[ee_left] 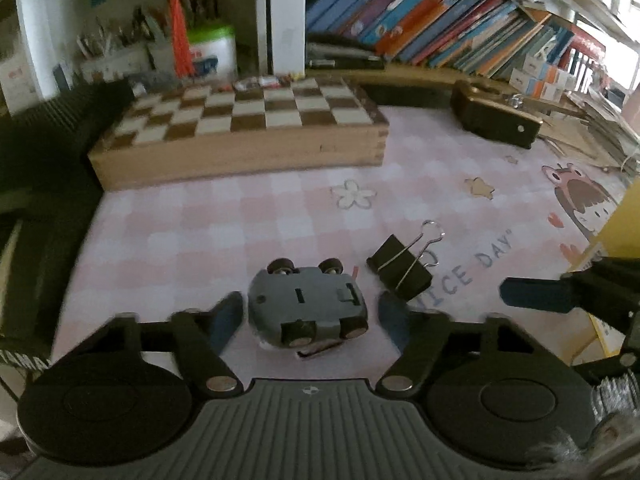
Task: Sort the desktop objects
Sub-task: 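Close the left tool on the grey toy car while the right tool grasps the black binder clip, then carry the grey toy car and black binder clip over the yellow box with both tools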
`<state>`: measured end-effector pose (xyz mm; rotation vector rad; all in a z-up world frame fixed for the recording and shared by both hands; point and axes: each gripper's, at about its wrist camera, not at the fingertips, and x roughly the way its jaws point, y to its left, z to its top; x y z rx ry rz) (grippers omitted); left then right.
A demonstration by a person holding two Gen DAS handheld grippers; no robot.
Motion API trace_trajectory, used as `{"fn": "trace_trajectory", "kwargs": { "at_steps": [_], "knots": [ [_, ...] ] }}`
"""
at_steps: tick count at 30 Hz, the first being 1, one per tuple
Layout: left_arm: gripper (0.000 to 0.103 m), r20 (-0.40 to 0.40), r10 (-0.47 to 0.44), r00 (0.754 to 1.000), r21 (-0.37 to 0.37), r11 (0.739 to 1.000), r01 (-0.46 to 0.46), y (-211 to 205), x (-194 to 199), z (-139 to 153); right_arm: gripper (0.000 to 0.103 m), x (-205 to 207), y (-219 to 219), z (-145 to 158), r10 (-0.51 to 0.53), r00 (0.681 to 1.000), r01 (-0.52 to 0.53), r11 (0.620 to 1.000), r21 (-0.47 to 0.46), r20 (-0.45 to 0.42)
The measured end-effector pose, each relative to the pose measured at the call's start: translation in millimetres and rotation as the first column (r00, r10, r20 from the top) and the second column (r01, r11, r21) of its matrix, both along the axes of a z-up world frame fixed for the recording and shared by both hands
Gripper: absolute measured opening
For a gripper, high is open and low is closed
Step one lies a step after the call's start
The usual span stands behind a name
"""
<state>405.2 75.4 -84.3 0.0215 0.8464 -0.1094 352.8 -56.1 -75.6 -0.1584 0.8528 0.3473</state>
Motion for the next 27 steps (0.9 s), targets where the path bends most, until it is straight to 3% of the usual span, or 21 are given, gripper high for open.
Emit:
{"fn": "trace_trajectory", "kwargs": {
  "at_steps": [5,9,14,15,18,27],
  "knots": [
    [0.060,0.007,0.031,0.999,-0.045,0.999,-0.031,16,0,3,0.064,15,7,-8,0.017,1.000,-0.018,1.000,-0.014,-0.003],
    [0.060,0.044,0.104,0.994,-0.110,0.989,-0.098,38,-11,22,0.061,27,11,-12,0.020,1.000,-0.020,1.000,-0.016,0.007],
    [0.060,0.054,0.130,0.990,-0.145,0.982,-0.121,54,-33,38,0.055,44,20,-21,0.017,1.000,-0.017,1.000,-0.007,0.019],
    [0.060,0.052,0.133,0.990,-0.152,0.981,-0.123,56,-38,40,0.053,46,20,-22,0.014,1.000,-0.014,1.000,0.002,0.025],
    [0.060,0.043,0.136,0.990,-0.174,0.977,-0.127,58,-50,43,0.031,50,19,-22,0.021,0.999,-0.022,0.999,0.034,0.026],
    [0.060,0.065,0.124,0.990,-0.224,0.969,-0.106,54,-77,58,0.026,46,11,-5,-0.019,0.999,0.016,0.996,0.082,0.046]
  ]
}}
